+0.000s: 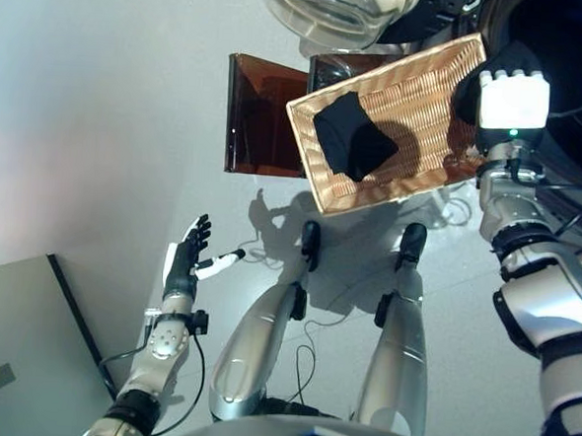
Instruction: Pick up the clothes and place them into the washing machine
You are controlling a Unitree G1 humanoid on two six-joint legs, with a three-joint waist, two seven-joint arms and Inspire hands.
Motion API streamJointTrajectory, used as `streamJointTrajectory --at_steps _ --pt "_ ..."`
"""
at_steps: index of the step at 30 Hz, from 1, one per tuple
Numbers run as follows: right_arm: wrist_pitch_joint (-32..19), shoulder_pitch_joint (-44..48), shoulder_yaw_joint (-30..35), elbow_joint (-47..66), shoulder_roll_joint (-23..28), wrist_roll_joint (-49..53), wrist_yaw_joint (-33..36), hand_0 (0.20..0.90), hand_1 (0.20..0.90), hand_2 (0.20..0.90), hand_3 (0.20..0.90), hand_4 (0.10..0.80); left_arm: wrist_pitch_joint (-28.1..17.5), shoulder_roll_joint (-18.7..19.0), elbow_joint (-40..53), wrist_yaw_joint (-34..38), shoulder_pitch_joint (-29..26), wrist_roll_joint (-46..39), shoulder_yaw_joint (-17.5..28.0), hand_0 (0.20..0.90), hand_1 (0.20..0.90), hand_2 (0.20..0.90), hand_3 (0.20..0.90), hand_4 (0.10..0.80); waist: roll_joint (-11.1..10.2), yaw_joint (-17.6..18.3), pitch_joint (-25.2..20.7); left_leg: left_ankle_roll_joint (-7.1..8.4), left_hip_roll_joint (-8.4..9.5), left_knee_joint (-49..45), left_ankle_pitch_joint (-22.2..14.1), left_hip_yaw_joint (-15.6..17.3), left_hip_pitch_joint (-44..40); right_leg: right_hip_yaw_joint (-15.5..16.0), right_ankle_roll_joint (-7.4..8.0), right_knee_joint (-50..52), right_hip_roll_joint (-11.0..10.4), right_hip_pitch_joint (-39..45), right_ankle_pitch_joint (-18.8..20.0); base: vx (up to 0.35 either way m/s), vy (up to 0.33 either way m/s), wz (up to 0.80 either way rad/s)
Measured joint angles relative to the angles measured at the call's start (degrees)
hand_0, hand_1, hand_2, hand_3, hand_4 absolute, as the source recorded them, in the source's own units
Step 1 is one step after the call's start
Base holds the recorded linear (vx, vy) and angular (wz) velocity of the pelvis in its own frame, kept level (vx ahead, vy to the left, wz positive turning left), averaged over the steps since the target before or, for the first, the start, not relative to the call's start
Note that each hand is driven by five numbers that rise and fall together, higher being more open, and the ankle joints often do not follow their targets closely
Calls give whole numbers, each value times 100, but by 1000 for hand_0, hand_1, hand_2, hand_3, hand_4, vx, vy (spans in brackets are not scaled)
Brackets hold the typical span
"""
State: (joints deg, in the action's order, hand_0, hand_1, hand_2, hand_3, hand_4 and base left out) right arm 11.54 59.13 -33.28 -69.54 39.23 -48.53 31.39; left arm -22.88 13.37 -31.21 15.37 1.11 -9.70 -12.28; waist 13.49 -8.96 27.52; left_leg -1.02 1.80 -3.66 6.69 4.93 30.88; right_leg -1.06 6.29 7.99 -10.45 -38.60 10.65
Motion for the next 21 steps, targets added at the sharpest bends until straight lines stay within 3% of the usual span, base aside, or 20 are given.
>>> streamJointTrajectory --at_steps 8,11,16,17,20,21 --pt "-21 58 -3 -177 13 185 14 900 900 900 900 800 0 67 251 -7 39 -90 2 900 900 900 900 800 0 -24 0 4 3 18 17 9 88 -39 -8 122 4 -179 -16 0 0 0" --pt "-24 122 -8 -247 20 191 15 680 680 680 680 643 0 126 326 -13 64 -123 7 900 900 900 900 800 1 -33 0 11 5 27 25 16 109 -59 4 173 5 -232 -46 0 0 0" --pt "-23 278 -4 -329 105 308 121 634 634 634 634 610 0 128 401 -19 140 -128 7 900 900 900 900 800 1 -124 0 20 5 82 54 75 133 -110 16 212 17 -328 -65 3 7 -1" --pt "-23 324 -4 -330 128 316 122 535 535 535 535 539 0 128 402 -21 152 -128 7 900 900 900 900 800 1 -126 0 19 6 79 55 81 152 -111 14 221 17 -346 -64 0 0 0" --pt "-23 463 -4 -383 180 397 122 436 436 436 436 469 0 130 406 -30 156 -130 8 900 900 900 900 800 1 -146 0 16 12 82 61 83 191 -128 -11 271 14 -409 -67 0 0 0" --pt "-24 501 -5 -439 180 416 120 238 238 238 238 327 0 130 407 -32 156 -129 8 900 900 900 900 800 1 -145 0 16 11 82 61 83 189 -125 -13 279 15 -408 -73 0 0 0"
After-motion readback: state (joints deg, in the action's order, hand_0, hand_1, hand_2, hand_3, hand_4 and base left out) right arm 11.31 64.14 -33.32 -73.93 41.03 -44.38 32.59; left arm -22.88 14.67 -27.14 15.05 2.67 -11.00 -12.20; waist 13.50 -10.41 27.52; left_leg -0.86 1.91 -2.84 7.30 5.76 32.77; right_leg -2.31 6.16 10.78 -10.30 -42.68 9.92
